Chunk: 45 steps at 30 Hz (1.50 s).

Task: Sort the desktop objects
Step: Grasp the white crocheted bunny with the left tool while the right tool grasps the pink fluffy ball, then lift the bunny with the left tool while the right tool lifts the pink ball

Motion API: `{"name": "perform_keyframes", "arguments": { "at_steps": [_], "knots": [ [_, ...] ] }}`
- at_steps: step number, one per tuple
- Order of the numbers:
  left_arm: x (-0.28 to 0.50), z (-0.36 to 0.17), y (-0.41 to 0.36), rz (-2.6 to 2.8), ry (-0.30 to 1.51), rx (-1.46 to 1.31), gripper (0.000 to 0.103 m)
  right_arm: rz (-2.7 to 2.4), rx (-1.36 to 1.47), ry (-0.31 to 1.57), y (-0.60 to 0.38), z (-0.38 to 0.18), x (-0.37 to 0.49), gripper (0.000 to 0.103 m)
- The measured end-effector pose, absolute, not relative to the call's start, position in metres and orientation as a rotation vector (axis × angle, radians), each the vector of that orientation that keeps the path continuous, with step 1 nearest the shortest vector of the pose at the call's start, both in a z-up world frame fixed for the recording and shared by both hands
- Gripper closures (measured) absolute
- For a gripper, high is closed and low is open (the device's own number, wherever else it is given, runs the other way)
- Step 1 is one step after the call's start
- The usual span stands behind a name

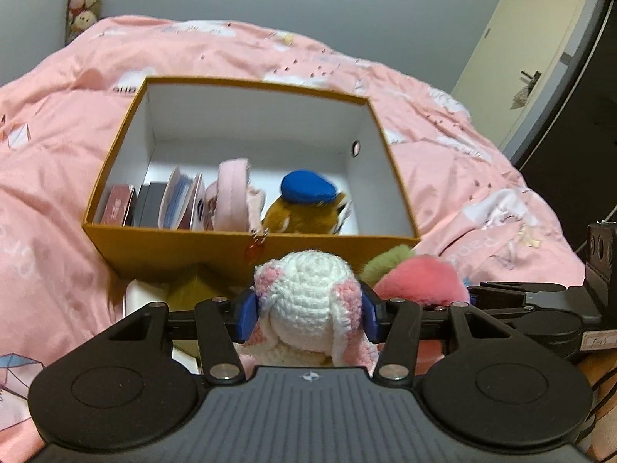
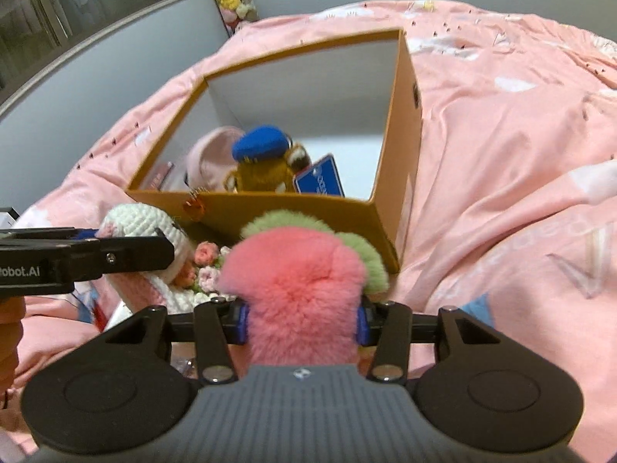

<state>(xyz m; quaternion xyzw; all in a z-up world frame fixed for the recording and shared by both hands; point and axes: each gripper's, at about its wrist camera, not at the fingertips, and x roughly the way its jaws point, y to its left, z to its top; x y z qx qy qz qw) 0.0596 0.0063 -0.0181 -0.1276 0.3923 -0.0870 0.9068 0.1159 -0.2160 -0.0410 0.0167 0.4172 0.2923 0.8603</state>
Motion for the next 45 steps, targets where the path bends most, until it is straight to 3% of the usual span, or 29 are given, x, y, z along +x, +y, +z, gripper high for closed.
{"name": "perform_keyframes", "arguments": {
  "at_steps": [15,22,32,45],
  "knots": [
    [0.073,0.044,0.013,-0.267,0.674,-0.26,0.044,0.671,0.115,0.66,-0.237,0.038,0.119,0.053],
    [0.105,0.065,0.013,-0.307,0.615,-0.286,0.044,0.647,0.113,0.599,-0.234,0.05,0.143,0.053],
    [0.172,0.028,-0.002,-0.391,0.724,-0.415,0.044,0.557,0.141,0.625,-0.252,0.032,0.167,0.053],
    [0.201,0.003,-0.012,-0.429,0.812,-0.328,0.044,0.529,0.172,0.67,-0.262,0.008,0.187,0.053]
  ]
}}
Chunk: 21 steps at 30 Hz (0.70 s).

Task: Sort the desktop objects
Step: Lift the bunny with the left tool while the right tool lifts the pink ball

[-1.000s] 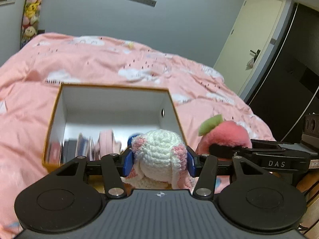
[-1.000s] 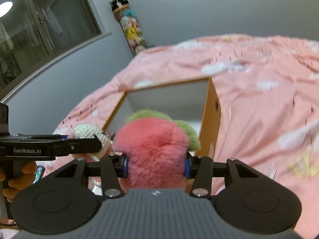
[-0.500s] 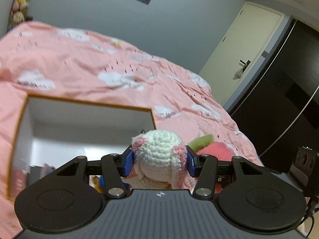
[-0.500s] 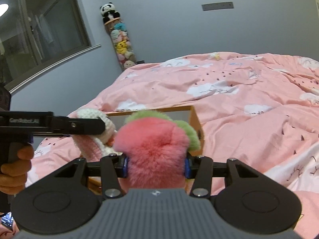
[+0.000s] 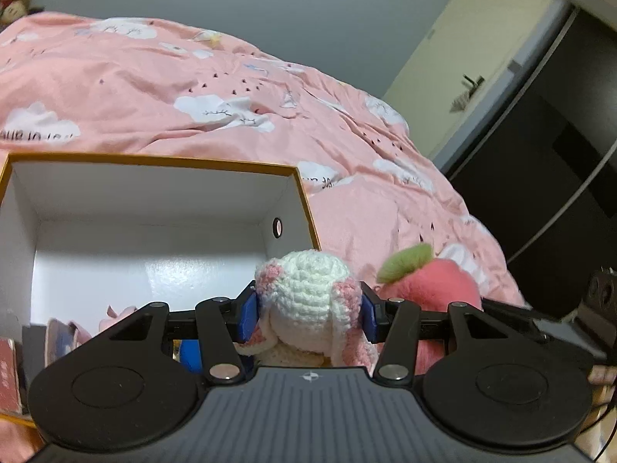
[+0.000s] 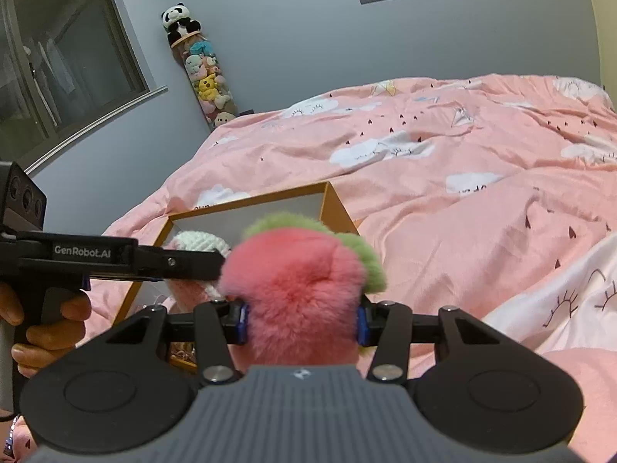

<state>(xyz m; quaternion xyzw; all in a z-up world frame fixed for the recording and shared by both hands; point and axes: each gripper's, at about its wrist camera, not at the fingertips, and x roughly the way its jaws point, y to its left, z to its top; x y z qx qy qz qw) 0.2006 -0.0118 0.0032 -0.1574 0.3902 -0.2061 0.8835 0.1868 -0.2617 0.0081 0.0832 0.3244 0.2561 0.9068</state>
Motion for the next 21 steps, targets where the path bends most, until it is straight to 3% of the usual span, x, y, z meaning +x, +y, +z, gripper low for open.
{"name": "perform_keyframes", "arguments": {
  "at_steps": [8,21],
  "knots": [
    [0.21,0.021,-0.016,-0.529,0.852,-0.291,0.044,0.509,0.19,0.678,-0.267,0.003,0.192,0.053],
    [0.202,0.03,-0.06,-0.797,0.811,0.289,0.044,0.496,0.174,0.675,-0.265,0.003,0.191,0.053]
  ]
}}
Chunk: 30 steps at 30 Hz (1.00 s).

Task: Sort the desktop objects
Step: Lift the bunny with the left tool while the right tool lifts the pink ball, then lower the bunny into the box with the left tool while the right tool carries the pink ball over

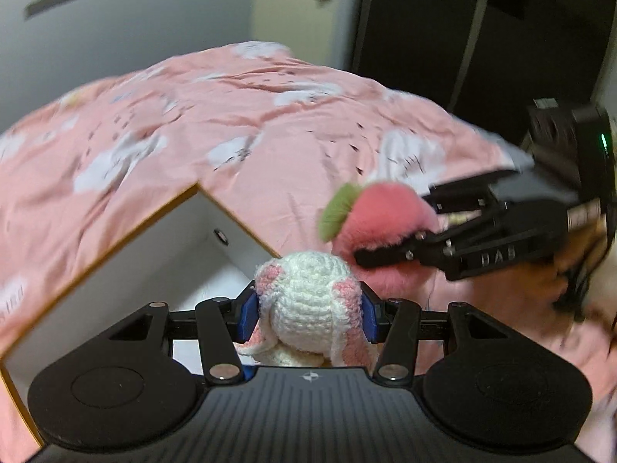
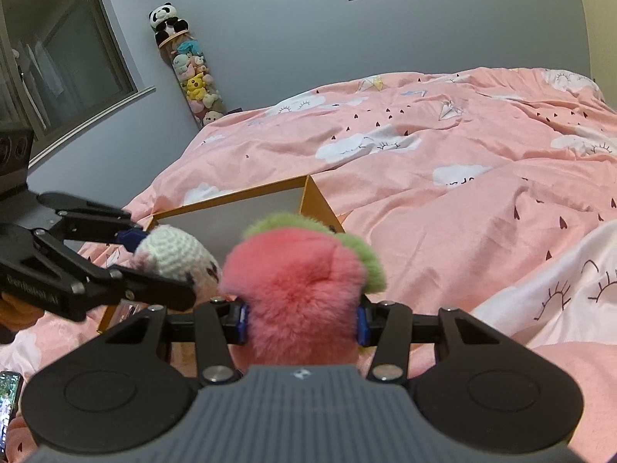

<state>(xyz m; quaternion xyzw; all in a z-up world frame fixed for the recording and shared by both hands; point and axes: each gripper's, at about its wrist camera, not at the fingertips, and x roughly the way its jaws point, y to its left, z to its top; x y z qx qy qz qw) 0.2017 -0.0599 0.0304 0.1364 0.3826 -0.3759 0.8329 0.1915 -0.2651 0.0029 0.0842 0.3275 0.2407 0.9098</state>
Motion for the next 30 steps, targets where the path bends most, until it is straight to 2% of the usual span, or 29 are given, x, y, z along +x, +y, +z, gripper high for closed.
{"name": "perform_keyframes", "arguments": {
  "at_steps": [9,23,30],
  "knots": [
    [0.196,0.02,-0.065,-0.872,0.852,0.461,0.044,0.485,0.157,0.679,-0.265,0.005,0.187,0.053],
    [0.211,0.007,-0.07,-0.869,0.875,0.375,0.044,0.479,0.167,0.711,-0.266,-0.004,0.191,0.053],
    [0.213,-0.004,-0.08,-0.832,0.858,0.345,0.04,0.5,0.152,0.723,-0.259,-0.006,0.189,0.053]
  ]
}}
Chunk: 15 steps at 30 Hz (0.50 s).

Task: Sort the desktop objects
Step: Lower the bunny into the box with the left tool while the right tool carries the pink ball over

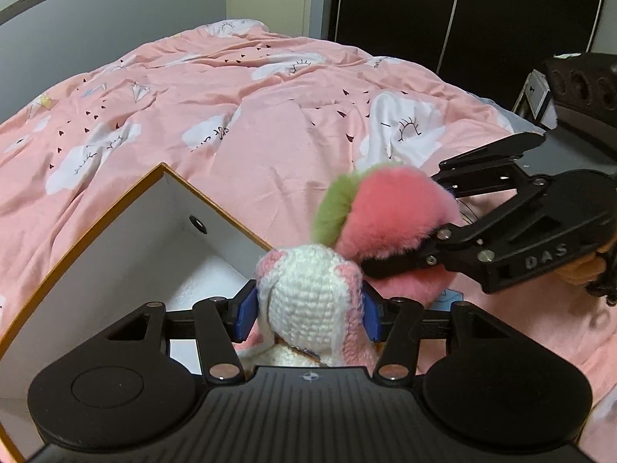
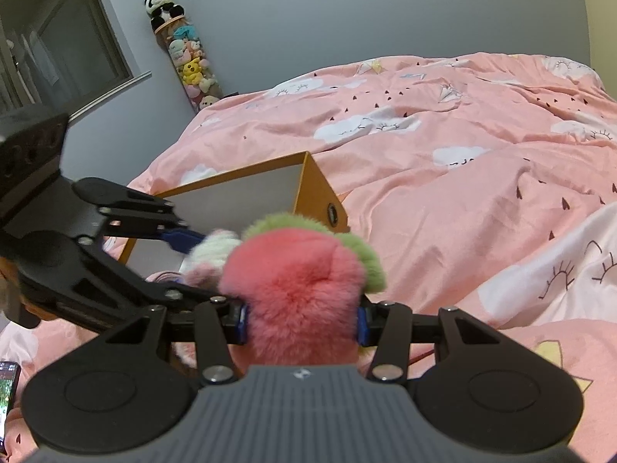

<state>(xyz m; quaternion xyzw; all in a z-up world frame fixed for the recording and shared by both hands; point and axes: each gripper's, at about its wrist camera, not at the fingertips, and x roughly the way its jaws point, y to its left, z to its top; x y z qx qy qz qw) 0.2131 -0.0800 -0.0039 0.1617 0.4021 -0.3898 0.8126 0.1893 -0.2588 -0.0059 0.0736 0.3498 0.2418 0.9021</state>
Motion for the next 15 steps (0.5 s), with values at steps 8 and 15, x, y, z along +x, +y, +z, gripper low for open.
{"name": "perform_keyframes", "arguments": {
  "at_steps": [8,15],
  "knots": [
    [0.206,0.006,-0.065,-0.791,0.827,0.295,0.037,0.5,0.132,0.708,-0.258,0.001,0.188,0.053],
    [0.186,0.015,-0.039,-0.76,0.81,0.238,0.066,0.518,0.087,0.666,-0.253,0.018,0.191,0.053]
  ]
}}
